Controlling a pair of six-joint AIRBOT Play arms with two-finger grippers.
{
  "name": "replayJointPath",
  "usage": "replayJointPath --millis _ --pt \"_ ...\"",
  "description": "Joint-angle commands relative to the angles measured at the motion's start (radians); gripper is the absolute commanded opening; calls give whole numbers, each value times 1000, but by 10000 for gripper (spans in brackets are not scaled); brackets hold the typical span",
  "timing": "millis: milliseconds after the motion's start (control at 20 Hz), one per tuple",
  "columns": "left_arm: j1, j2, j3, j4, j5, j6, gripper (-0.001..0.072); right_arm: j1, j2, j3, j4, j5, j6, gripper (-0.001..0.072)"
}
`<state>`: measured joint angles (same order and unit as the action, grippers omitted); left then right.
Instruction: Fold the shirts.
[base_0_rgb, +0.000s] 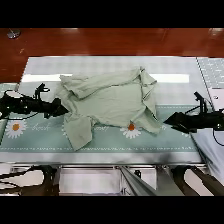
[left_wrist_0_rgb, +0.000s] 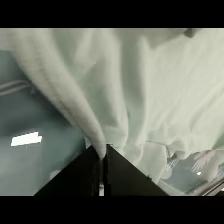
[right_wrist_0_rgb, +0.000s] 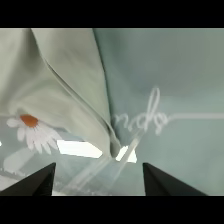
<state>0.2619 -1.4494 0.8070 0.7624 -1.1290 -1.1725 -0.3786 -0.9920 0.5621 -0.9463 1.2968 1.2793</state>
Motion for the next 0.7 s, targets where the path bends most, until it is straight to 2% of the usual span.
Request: replayJointPath --millis 0,250,350,500,650 --pt "-13 1 4 -12 -16 13 33 0 6 -88 36 8 17 619" --pt "-13 1 4 -12 -16 13 33 23 -27 -94 46 -31 18 619" --pt "-13 0 3 -11 -5 13 33 88 -77 -93 41 -102 18 619" --pt "-13 0 3 -12 -5 13 33 153 -175 -72 163 -213 3 619" --pt "-13 0 3 -12 -3 13 33 231 -264 -9 214 -225 3 619"
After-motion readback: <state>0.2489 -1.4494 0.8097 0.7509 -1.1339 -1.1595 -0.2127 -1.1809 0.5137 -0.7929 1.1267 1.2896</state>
